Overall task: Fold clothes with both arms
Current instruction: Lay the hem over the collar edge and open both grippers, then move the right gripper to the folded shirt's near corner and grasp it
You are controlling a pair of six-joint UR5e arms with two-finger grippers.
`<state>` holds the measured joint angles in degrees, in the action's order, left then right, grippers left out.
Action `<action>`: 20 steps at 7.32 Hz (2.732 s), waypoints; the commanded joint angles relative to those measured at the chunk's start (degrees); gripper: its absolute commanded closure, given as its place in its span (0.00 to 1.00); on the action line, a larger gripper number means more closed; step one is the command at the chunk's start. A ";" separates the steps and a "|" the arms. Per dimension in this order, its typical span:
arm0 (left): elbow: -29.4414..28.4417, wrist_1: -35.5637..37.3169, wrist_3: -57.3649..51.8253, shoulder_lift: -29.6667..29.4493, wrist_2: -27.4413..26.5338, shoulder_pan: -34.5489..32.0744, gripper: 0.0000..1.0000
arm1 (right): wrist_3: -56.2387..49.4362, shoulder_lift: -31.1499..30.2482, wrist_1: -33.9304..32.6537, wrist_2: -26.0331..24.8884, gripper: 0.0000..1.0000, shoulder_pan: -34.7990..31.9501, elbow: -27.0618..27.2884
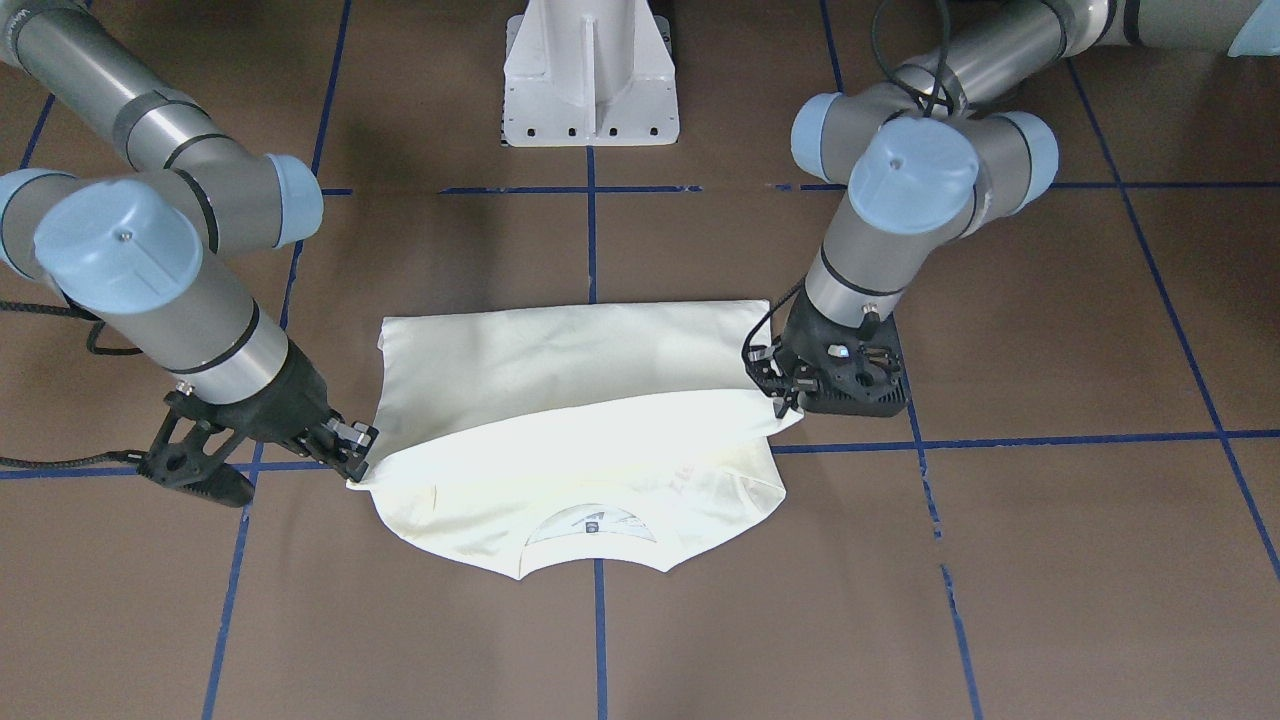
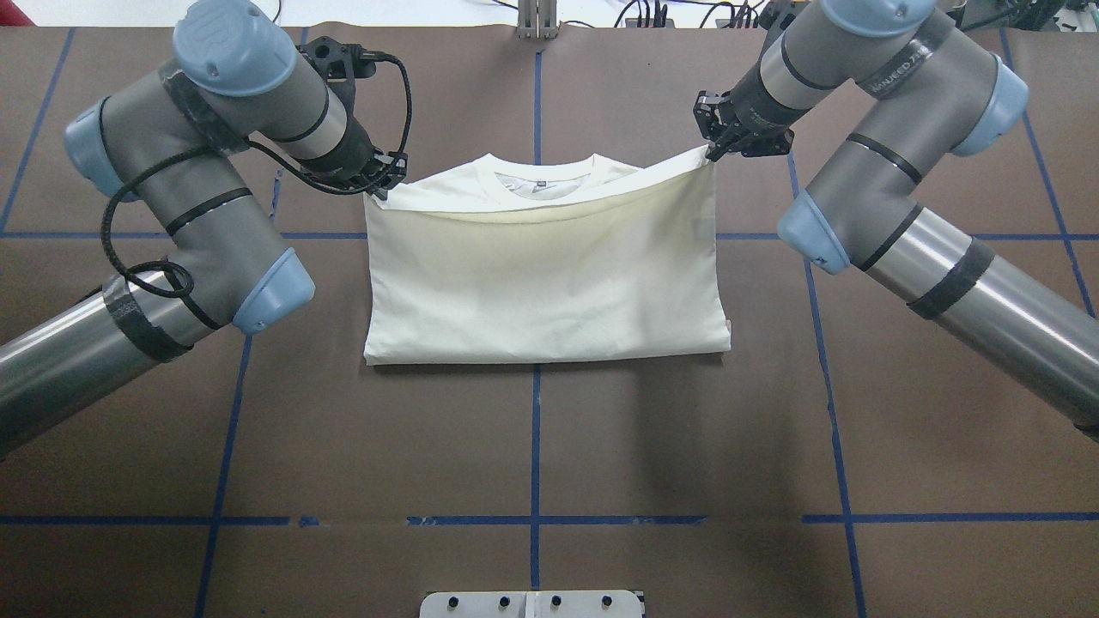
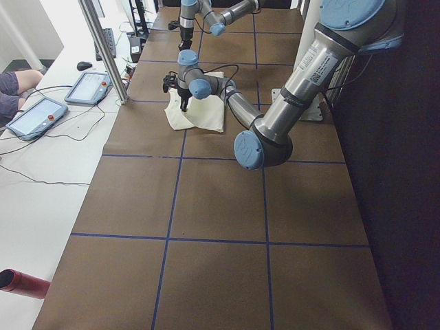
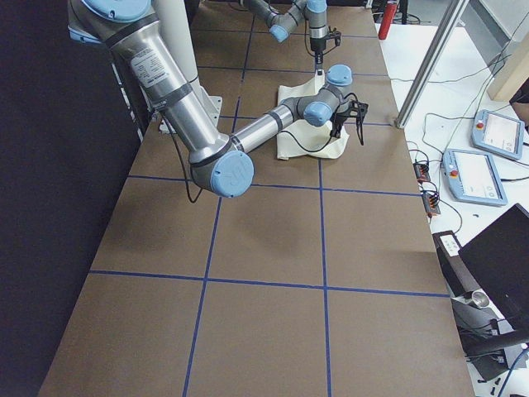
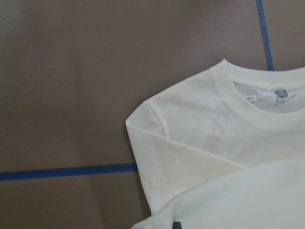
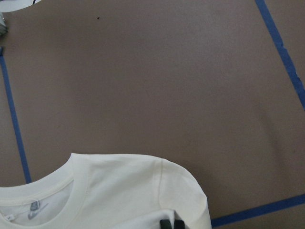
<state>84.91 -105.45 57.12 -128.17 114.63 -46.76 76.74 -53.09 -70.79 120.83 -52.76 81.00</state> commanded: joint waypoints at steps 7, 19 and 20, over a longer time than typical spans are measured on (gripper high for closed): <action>-8.18 -6.26 0.80 -2.26 -2.30 -0.08 1.00 | -0.27 1.32 3.47 0.02 1.00 0.64 -5.76; -1.15 -1.60 0.80 -1.47 -2.30 0.01 0.00 | 0.87 -15.64 -4.53 -10.96 0.05 16.81 17.10; -1.15 -1.69 0.80 -1.47 -2.22 0.01 0.00 | 0.61 -15.56 -4.27 -10.96 0.08 17.25 16.22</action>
<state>83.66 -107.10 57.89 -129.68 112.35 -46.77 77.54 -68.64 -75.26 110.19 -36.48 98.26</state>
